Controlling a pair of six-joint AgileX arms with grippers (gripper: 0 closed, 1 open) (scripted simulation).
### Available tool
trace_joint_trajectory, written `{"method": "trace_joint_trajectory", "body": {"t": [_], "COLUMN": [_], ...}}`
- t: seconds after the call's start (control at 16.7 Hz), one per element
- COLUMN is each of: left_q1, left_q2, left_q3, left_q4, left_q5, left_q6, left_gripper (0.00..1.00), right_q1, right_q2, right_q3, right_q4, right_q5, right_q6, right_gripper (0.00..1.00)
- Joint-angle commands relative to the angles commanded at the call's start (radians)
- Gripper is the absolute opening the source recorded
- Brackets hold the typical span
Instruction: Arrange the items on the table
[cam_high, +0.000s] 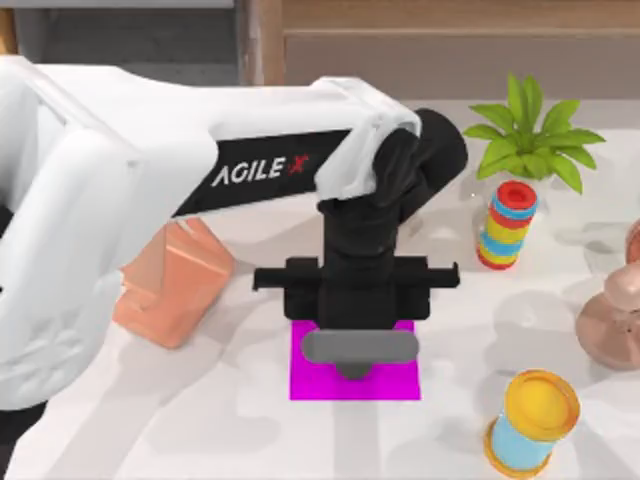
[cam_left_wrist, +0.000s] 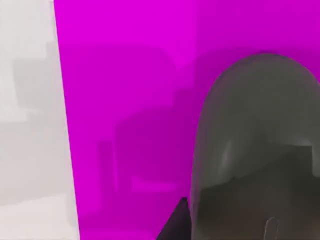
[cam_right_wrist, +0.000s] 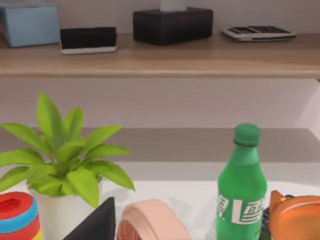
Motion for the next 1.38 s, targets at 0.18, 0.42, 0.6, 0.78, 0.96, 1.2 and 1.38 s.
{"method": "trace_joint_trajectory", "body": {"t": [0.18,0.42,0.6,0.78,0.96,1.2,1.38], "left_q1": [0.000,0.000,0.000,0.002,0.009,0.053,0.149], "left_q2": [0.000,0.000,0.000,-0.001,-0.062,-0.270,-0.436], "left_q3": [0.000,0.000,0.000,0.000,0.000,-0.024,-0.076], "left_q4": [0.000,0.000,0.000,0.000,0.012,0.021,0.012], "left_q5": [0.000,0.000,0.000,0.000,-0.013,-0.038,-0.054], "left_q6": [0.000,0.000,0.000,0.000,-0.035,-0.174,-0.351], "left_gripper": [0.98,1.00,1.00,1.00,1.00,1.00,1.00], "right_q1": [0.000,0.000,0.000,0.000,0.000,0.000,0.000], "right_q2": [0.000,0.000,0.000,0.000,0.000,0.000,0.000], "right_q3": [0.000,0.000,0.000,0.000,0.000,0.000,0.000], "right_q4": [0.000,0.000,0.000,0.000,0.000,0.000,0.000], "right_q5": [0.000,0.000,0.000,0.000,0.000,0.000,0.000], "right_q6": [0.000,0.000,0.000,0.000,0.000,0.000,0.000], "right_gripper": [1.00,1.00,1.00,1.00,1.00,1.00,1.00]}}
